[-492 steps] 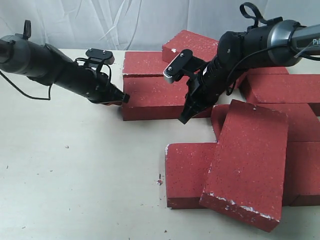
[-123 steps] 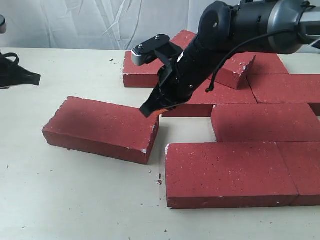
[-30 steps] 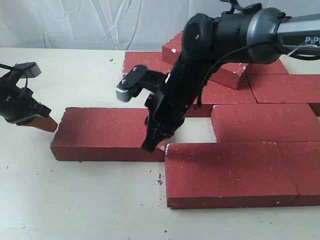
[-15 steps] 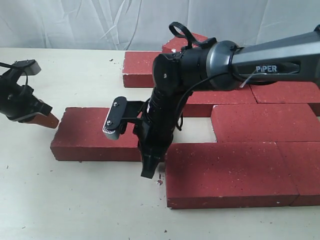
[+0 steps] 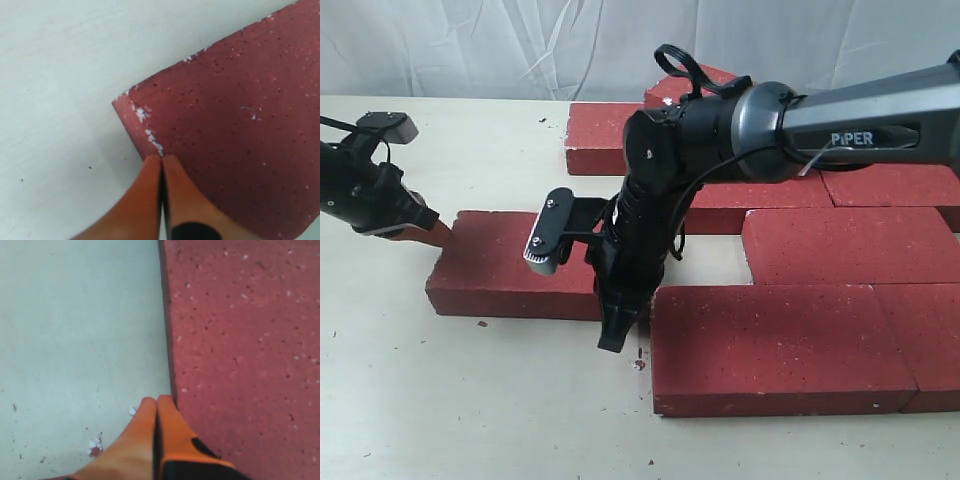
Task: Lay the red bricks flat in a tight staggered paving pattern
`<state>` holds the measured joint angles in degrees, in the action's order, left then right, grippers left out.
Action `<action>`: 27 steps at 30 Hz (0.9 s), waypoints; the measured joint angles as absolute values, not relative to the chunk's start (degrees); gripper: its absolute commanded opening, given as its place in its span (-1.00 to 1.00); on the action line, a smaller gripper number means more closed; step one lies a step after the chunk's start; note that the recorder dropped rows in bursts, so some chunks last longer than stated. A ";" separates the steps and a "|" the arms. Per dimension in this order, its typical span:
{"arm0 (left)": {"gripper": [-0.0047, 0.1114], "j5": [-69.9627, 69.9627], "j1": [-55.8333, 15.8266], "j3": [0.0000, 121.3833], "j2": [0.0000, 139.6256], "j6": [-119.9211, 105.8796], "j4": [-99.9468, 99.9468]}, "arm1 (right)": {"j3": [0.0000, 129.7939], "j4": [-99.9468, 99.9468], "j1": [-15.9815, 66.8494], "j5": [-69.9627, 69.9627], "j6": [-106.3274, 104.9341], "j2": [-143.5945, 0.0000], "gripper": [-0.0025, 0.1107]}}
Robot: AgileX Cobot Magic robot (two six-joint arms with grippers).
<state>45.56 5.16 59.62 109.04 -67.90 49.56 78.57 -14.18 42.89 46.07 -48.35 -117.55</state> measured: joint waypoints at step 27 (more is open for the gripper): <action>-0.92 45.05 5.66 59.86 107.81 -63.44 45.35 | 78.08 -15.18 40.83 49.38 -43.07 -109.04 -0.97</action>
